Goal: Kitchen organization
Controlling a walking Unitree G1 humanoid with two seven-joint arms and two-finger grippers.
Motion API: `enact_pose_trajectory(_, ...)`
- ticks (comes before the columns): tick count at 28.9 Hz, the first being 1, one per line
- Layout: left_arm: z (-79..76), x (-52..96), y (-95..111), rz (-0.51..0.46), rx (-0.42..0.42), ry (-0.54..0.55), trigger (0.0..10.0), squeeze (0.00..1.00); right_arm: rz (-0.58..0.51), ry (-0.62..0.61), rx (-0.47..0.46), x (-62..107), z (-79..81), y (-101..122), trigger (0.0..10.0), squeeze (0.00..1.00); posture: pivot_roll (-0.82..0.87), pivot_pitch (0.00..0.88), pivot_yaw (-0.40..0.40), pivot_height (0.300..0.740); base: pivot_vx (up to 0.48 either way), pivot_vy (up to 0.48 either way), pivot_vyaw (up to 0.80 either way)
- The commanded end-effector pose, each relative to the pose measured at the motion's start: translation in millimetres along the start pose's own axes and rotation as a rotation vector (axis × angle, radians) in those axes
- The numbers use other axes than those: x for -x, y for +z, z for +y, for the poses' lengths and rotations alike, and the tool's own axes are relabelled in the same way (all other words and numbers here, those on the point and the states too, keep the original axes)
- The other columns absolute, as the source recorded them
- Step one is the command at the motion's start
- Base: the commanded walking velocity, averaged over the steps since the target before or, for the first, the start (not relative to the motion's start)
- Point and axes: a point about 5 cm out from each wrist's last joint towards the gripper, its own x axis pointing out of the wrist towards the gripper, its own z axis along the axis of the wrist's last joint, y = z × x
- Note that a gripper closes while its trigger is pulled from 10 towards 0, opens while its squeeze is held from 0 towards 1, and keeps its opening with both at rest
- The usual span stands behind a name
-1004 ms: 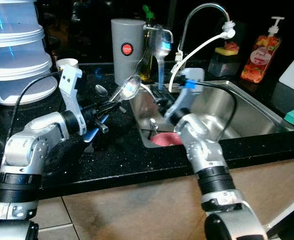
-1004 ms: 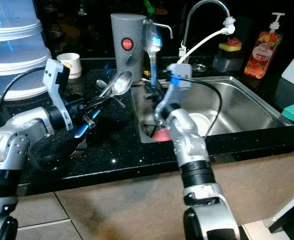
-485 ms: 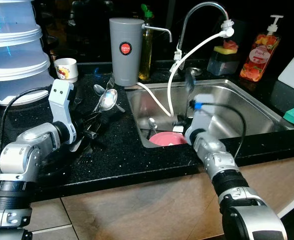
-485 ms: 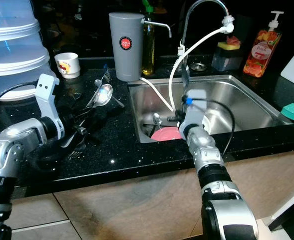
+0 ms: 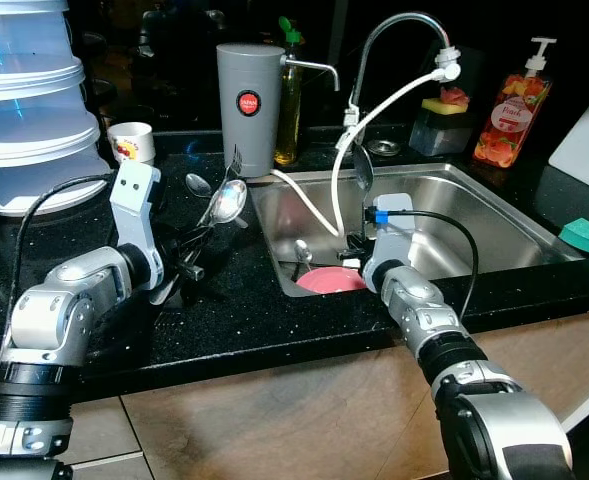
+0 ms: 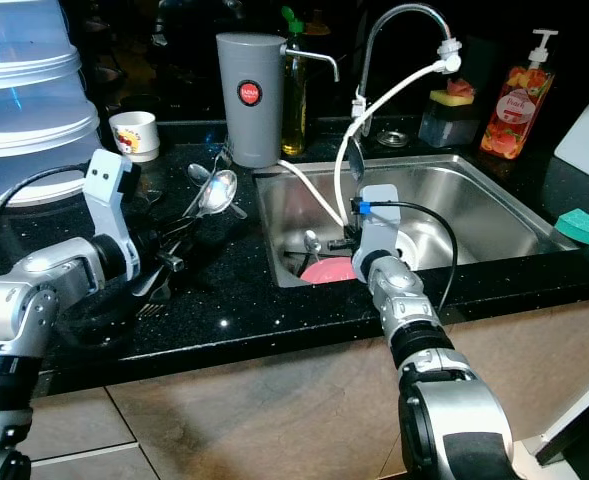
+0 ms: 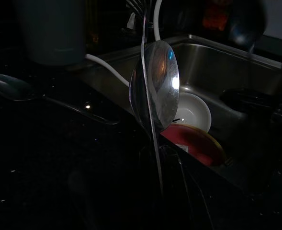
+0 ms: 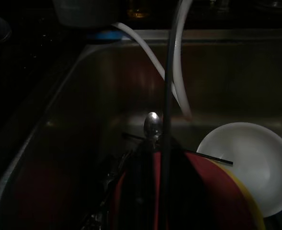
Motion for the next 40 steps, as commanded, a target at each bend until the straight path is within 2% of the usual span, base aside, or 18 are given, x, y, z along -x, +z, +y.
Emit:
enact_pose_trajectory(1, -5.0, -1.7, 2.8, -0.004, -0.011, -0.024, 0.0, 0.0, 0.104, 0.015, -0.009, 4.0, 4.7, -26.3, 10.0, 1.0, 0.08, 0.044, -0.01, 0.74, 0.0, 0.0, 0.0)
enact_pose_trajectory(2, -5.0, -1.7, 2.8, -0.004, -0.011, -0.024, 0.0, 0.0, 0.104, 0.015, -0.009, 4.0, 4.7, -26.3, 10.0, 1.0, 0.08, 0.044, -0.01, 0.74, 0.0, 0.0, 0.0)
enact_pose_trajectory(3, -5.2, -1.8, 2.7, -0.004, -0.011, -0.025, 0.0, 0.0, 0.096, 0.014, 0.006, 3.3, 4.9, -24.3, 10.0, 0.45, 0.08, 0.044, -0.01, 0.74, 0.0, 0.0, 0.0)
enact_pose_trajectory(4, -5.8, -2.0, 2.7, -0.005, -0.012, -0.027, 0.0, 0.0, 0.077, 0.015, 0.04, 1.8, 5.1, -19.1, 10.0, 0.0, 0.08, 0.039, -0.01, 0.74, 0.0, 0.0, 0.0)
enact_pose_trajectory(9, -6.2, -2.2, 2.9, -0.006, -0.012, -0.029, 0.0, 0.0, 0.065, 0.021, 0.051, 0.6, 5.4, -15.0, 10.0, 0.0, 0.08, 0.039, -0.01, 0.74, 0.0, 0.0, 0.0)
enact_pose_trajectory(12, -9.7, -2.6, 8.8, -0.054, -0.004, -0.062, 0.0, 0.0, -0.07, 0.048, -0.007, -5.6, 9.9, 14.4, 10.0, 0.0, 0.08, 0.036, -0.011, 0.74, 0.0, 0.0, 0.0)
enact_pose_trajectory(13, -9.7, -2.6, 8.8, -0.054, -0.004, -0.062, 0.0, 0.0, -0.07, 0.048, -0.007, -5.6, 9.9, 14.4, 10.0, 0.0, 0.08, 0.036, -0.011, 0.74, 0.0, 0.0, 0.0)
enact_pose_trajectory(15, -13.2, -2.0, 12.9, -0.09, 0.008, -0.093, 0.0, 0.0, -0.142, 0.082, -0.068, -8.2, 15.0, 29.6, 10.0, 0.0, 0.08, 0.036, -0.011, 0.74, 0.0, 0.0, 0.0)
enact_pose_trajectory(17, -16.9, -0.7, 15.8, -0.12, 0.03, -0.127, 0.0, 0.0, -0.225, 0.191, -0.234, -11.1, 29.7, 49.0, 10.0, 0.0, 0.08, 0.036, -0.011, 0.74, 0.0, 0.0, 0.0)
enact_pose_trajectory(18, -17.6, -0.4, 16.2, -0.126, 0.034, -0.133, 0.0, 0.0, -0.251, 0.23, -0.293, -11.6, 35.2, 55.2, 10.0, 0.8, 0.08, 0.036, -0.011, 0.74, 0.0, 0.0, 0.0)
enact_pose_trajectory(19, -17.2, -0.2, 15.3, -0.123, 0.035, -0.132, 0.0, 0.0, -0.265, 0.269, -0.35, -11.9, 41.4, 59.6, 10.0, 1.0, 0.08, 0.036, -0.011, 0.74, 0.0, 0.0, 0.0)
enact_pose_trajectory(24, -16.1, 0.1, 12.0, -0.112, 0.032, -0.126, 0.0, 0.0, -0.283, 0.365, -0.588, -10.5, 67.7, 71.8, 10.0, 1.0, 0.08, 0.037, -0.011, 0.74, 0.0, 0.0, 0.0)
enact_pose_trajectory(25, -16.1, 0.1, 12.0, -0.112, 0.032, -0.126, 0.0, 0.0, -0.283, 0.365, -0.588, -10.5, 67.7, 71.8, 10.0, 1.0, 0.08, 0.037, -0.011, 0.74, 0.0, 0.0, 0.0)
enact_pose_trajectory(26, -16.2, 0.0, 12.1, -0.11, 0.031, -0.126, 0.0, 0.0, -0.282, 0.37, -0.643, -10.4, 71.9, 74.3, 10.0, 0.81, 0.08, 0.039, -0.01, 0.74, 0.0, 0.0, 0.0)
enact_pose_trajectory(27, -16.7, -0.2, 12.2, -0.109, 0.03, -0.128, 0.0, 0.0, -0.28, 0.383, -0.699, -9.9, 76.4, 77.2, 10.0, 0.0, 0.08, 0.039, -0.01, 0.74, 0.0, 0.0, 0.0)
enact_pose_trajectory(29, -16.7, -0.2, 12.2, -0.109, 0.03, -0.128, 0.0, 0.0, -0.28, 0.383, -0.699, -9.9, 76.4, 77.2, 10.0, 0.0, 0.08, 0.039, -0.01, 0.74, 0.0, 0.0, 0.0)
enact_pose_trajectory(32, -17.3, -0.6, 12.8, -0.11, 0.031, -0.13, 0.0, 0.0, -0.257, 0.428, -0.765, -8.9, 85.2, 80.0, 10.0, 0.0, 0.08, 0.043, -0.011, 0.74, 0.0, 0.0, 0.0)
enact_pose_trajectory(40, -17.6, -0.9, 12.9, -0.109, 0.029, -0.134, 0.0, 0.0, -0.205, 0.49, -0.784, -2.1, 95.9, 76.2, 10.0, 0.0, 0.08, 0.043, -0.013, 0.74, 0.0, 0.0, 0.0)
